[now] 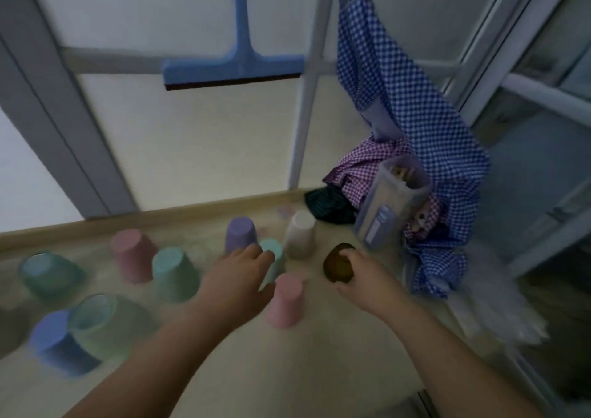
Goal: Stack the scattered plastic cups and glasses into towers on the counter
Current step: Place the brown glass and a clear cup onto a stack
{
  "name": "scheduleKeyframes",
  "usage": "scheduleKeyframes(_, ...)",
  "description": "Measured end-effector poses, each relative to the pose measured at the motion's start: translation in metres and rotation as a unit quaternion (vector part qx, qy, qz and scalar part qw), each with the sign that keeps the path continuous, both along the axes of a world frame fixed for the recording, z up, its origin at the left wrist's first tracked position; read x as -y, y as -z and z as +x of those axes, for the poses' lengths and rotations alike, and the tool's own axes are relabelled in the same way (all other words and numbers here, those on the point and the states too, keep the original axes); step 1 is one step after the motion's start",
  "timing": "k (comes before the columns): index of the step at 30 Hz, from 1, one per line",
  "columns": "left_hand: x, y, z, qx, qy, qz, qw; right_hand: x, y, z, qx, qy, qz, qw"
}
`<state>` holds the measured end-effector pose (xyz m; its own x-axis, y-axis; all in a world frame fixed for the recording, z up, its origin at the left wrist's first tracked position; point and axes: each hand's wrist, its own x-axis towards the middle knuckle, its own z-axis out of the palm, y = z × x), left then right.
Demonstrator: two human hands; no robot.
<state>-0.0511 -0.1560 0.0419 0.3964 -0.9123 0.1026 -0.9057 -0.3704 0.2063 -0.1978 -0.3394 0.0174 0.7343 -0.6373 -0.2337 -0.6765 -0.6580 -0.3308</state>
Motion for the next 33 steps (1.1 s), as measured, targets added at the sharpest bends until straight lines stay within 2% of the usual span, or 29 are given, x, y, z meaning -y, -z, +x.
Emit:
scheduleKeyframes(5, 0.017, 0.016, 0.000, -0.017, -0.046, 0.013, 0.999, 0.045, 0.024, 0.016, -0.024, 0.013, 0.004, 1.000)
scheduleKeyframes(11, -0.009, 0.023, 0.002, -0.031, -0.101, 0.021, 0.994, 0.060, 0.051, 0.042, -0.080, 0.001, 0.045, 0.996)
scheduleKeyframes(15, -0.027, 0.012, 0.010, -0.004, -0.133, 0.004, 0.991, 0.061, 0.032, 0.045, -0.094, 0.001, 0.021, 0.995)
scheduleKeyframes(19, -0.038, -0.006, 0.019, 0.011, -0.176, -0.031, 0.984, 0.053, -0.035, 0.058, 0.013, -0.018, -0.009, 1.000)
scheduleKeyframes(23, -0.055, -0.023, 0.026, 0.027, -0.206, -0.068, 0.976, 0.007, -0.090, 0.089, 0.100, -0.140, -0.019, 0.985)
scheduleKeyframes(28, -0.107, -0.040, 0.036, 0.066, -0.252, -0.073, 0.963, -0.071, -0.106, 0.133, 0.135, -0.246, 0.022, 0.960)
scheduleKeyframes(33, -0.180, -0.046, 0.052, 0.053, -0.350, -0.079, 0.932, -0.142, -0.119, 0.171, 0.187, -0.315, 0.036, 0.930)
